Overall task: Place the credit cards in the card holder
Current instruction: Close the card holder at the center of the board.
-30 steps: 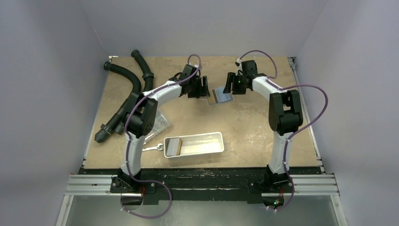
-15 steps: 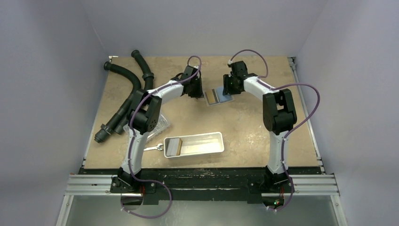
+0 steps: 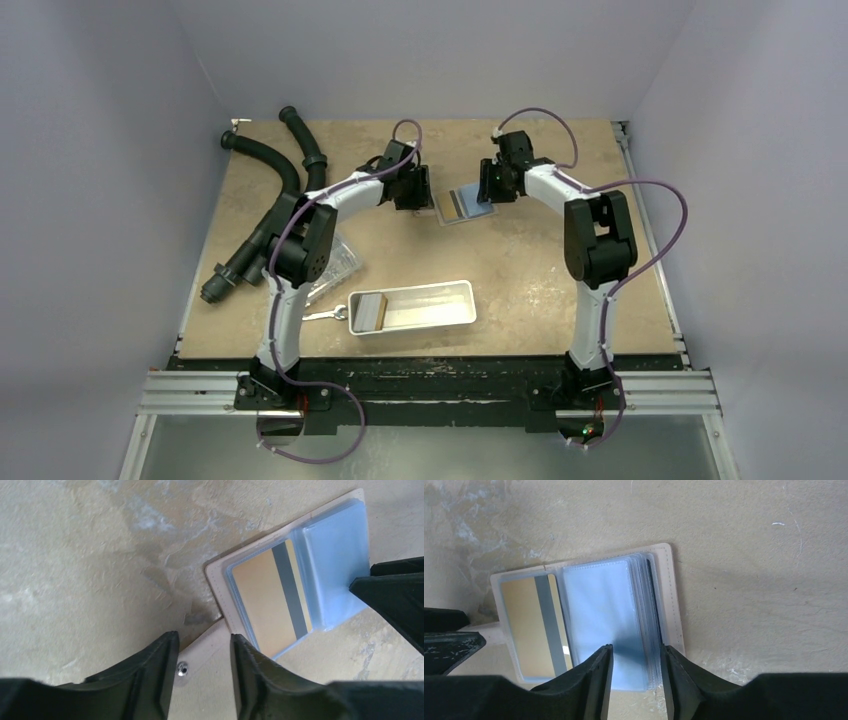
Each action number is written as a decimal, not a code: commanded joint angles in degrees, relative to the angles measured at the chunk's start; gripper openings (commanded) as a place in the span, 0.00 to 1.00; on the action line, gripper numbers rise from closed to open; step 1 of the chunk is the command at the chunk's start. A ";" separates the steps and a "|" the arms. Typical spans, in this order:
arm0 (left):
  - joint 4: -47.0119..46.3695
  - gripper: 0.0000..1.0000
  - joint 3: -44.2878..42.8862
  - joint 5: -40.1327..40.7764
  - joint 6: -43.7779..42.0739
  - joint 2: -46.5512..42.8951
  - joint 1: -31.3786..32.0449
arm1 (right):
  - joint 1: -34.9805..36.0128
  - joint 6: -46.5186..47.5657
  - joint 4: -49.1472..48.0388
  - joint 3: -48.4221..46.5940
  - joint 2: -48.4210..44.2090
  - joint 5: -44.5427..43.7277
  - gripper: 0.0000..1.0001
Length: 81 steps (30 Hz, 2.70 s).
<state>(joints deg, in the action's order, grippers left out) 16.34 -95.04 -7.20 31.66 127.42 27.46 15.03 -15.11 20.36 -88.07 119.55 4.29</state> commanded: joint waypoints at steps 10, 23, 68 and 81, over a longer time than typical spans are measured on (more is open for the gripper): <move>2.39 0.50 0.31 -6.06 -1.39 -3.26 -2.00 | -7.10 -6.30 -5.31 7.38 -7.49 14.05 0.68; 2.67 0.52 -1.34 -5.63 -0.62 -2.39 -1.37 | -11.54 -10.18 -12.63 11.95 -3.37 27.67 0.72; 3.89 0.42 7.92 -6.28 -3.65 -9.85 -1.57 | -2.64 -19.98 -29.13 10.10 -3.36 45.17 0.66; -2.19 0.51 6.77 -15.75 2.86 -10.55 -7.90 | -0.62 -16.51 -21.88 -0.48 5.70 42.87 0.45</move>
<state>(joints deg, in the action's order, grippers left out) 18.57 -86.30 -18.65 30.89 117.51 21.34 12.91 -34.74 -6.02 -85.84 123.52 47.53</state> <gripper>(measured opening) 0.505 0.481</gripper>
